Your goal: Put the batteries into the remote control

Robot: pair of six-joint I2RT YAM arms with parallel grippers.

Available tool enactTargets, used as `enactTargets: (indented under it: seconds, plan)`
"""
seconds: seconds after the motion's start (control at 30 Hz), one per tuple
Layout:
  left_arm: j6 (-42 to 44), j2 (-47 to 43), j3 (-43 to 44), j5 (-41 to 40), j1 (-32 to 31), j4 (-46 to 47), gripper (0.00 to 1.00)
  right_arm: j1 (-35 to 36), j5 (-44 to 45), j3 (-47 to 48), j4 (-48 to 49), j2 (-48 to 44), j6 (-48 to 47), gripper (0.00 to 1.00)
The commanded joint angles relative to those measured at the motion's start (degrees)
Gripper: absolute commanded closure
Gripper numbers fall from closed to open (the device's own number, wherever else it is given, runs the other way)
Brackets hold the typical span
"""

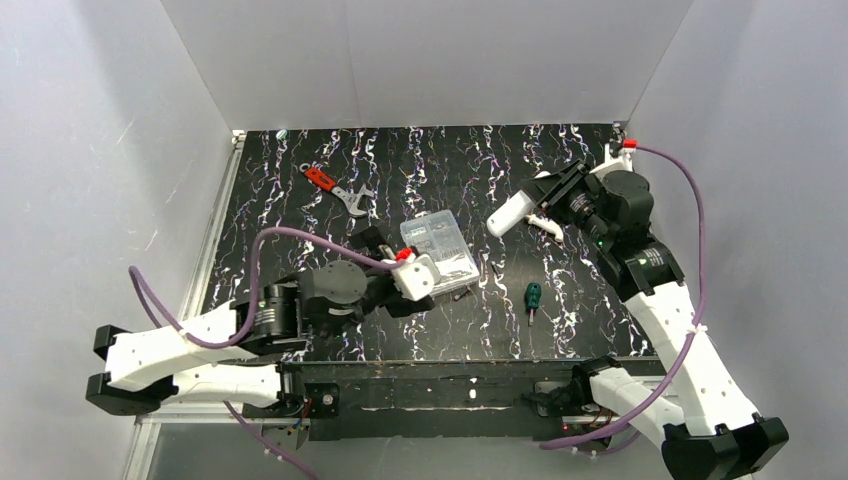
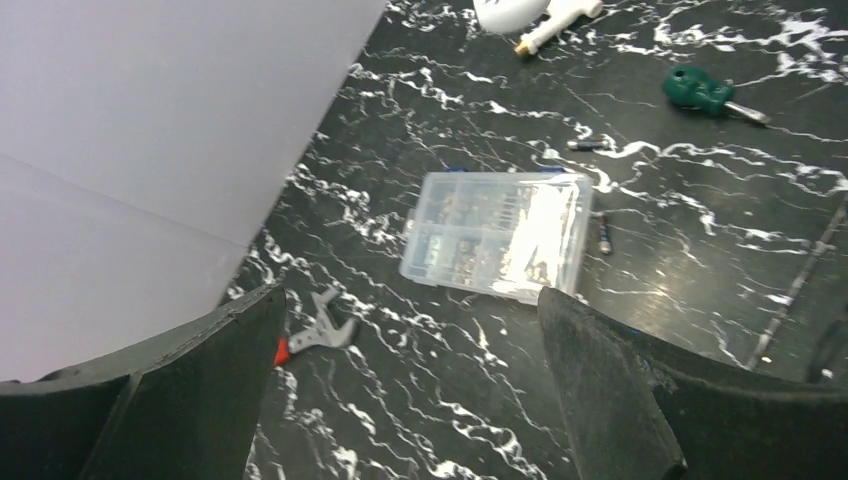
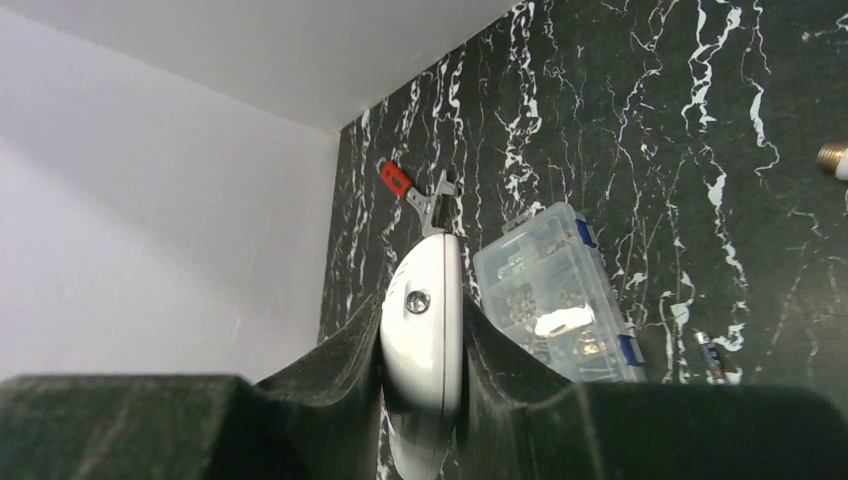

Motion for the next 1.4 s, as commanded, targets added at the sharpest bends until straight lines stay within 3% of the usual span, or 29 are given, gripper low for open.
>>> enactTargets:
  seconds: [0.0, 0.2, 0.4, 0.53, 0.67, 0.83, 1.0, 1.2, 1.37]
  plan:
    - [-12.5, -1.6, 3.2, 7.2, 3.0, -11.9, 0.02, -4.2, -15.6, 4.3, 2.4, -0.2, -11.1, 0.99]
    - [-31.5, -1.4, 7.2, 30.8, 19.1, -19.0, 0.02, -5.7, -36.6, 5.5, 7.3, 1.2, -20.2, 0.99]
    - [-42.4, 3.1, 12.1, 46.3, 27.3, -19.0, 0.02, -5.7, -55.4, 5.4, 13.4, 4.5, -21.5, 0.99]
    - [-51.6, 5.1, 13.2, 57.5, 32.1, -13.4, 0.02, -5.7, -59.3, 4.4, 17.4, 4.7, -21.0, 0.99]
    - [-63.8, 7.0, 10.4, 69.2, 36.9, -0.2, 0.02, -5.8, -58.8, 1.7, 23.9, 2.9, -18.6, 0.97]
    - [-71.4, 8.0, 4.3, 68.0, 37.4, 11.9, 0.02, -5.6, -58.9, -1.2, 33.8, 2.6, -11.4, 0.96]
    - [-72.0, 8.9, 0.5, 64.3, 37.5, 19.1, 0.02, -4.6, -58.9, -3.2, 43.9, 4.5, -1.9, 0.96]
    - [-74.3, 12.0, -0.1, 64.8, 37.4, 28.9, 0.02, -0.4, -58.3, -1.7, 46.1, 8.4, 2.4, 0.97]
    - [-77.5, 14.7, 1.3, 67.4, 37.4, 33.2, 0.12, 2.6, -55.9, -1.6, 45.8, 9.9, 1.6, 0.98]
